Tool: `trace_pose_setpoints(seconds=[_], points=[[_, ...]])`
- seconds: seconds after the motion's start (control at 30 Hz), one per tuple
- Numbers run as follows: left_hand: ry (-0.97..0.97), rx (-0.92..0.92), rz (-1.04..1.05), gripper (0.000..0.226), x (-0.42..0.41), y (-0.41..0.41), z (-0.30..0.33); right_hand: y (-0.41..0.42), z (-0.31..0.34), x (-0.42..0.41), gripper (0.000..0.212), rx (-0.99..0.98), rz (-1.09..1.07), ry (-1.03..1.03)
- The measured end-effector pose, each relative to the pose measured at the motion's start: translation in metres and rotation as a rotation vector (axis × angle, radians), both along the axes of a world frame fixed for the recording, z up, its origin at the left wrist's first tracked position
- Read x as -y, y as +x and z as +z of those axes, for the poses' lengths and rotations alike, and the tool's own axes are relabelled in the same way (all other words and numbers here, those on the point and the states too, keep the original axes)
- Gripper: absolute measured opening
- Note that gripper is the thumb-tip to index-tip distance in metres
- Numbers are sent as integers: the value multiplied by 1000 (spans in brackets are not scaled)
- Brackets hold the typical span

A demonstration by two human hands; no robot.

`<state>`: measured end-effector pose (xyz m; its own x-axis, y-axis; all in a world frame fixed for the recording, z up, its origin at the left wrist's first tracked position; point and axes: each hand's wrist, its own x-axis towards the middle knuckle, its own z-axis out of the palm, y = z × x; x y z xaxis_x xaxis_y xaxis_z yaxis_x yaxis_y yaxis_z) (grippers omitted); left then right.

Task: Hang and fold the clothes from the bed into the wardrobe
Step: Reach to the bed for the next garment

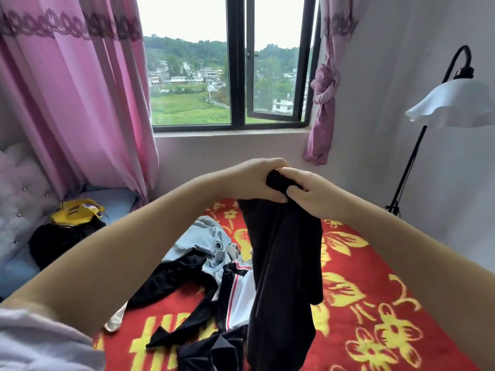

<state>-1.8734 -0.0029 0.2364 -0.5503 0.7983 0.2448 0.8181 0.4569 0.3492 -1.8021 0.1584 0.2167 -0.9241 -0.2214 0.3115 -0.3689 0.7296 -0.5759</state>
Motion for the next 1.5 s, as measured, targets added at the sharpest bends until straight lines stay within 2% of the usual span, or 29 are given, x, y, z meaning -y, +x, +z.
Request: trace_pose_setpoints(seconds=[0.07,0.1,0.2,0.33,0.43,0.5,0.57,0.63,0.7,0.77,0.8,0.87,0.9,0.93,0.97,1.07,1.17,1.27,1.4,1.5], points=[[14,212,43,16,-10,-6,7,3,-6,-11,28,-13,-88,-41],[2,229,71,12,-17,-10,8,3,-11,-18,21,-9,-142,-66],[-41,193,63,16,-38,-14,6,4,-31,-38,13,136,-239,-109],[-87,166,49,24,-50,-19,7,4,-64,-68,33,374,-264,-123],[-100,181,75,14,-46,-26,14,7,-90,-94,33,453,-283,-72],[-108,220,89,8,-40,-30,21,9,-104,-108,34,477,-295,-157],[-134,237,109,4,-36,-34,28,9,-113,-114,21,387,-341,-261],[-148,231,145,3,-34,-38,34,9,-119,-114,30,140,-433,-312],[-147,204,189,8,-34,-44,41,10,-118,-111,31,-83,-469,-357],[-130,191,229,11,-34,-53,46,16,-109,-111,16,-203,-405,-343],[-123,191,241,11,-35,-56,48,19,-106,-115,4,-197,-344,-283],[-104,189,247,11,-41,-61,49,23,-103,-126,33,-163,-290,-59],[-93,190,242,12,-46,-63,50,24,-103,-133,31,-131,-305,50],[-82,193,232,14,-52,-63,50,25,-105,-141,18,-87,-340,112],[-75,194,220,15,-60,-63,50,25,-108,-150,10,-17,-397,127],[-59,173,173,13,-94,-66,43,20,-127,-194,18,274,-576,85],[-55,123,153,13,-134,-75,32,19,-146,-240,25,401,-715,88],[-15,73,161,16,-174,-94,18,18,-155,-287,24,339,-881,130],[172,6,226,7,-227,-120,5,26,-150,-348,18,141,-1066,129],[321,-2,203,10,-264,-120,8,32,-134,-371,14,-2,-1117,95]])
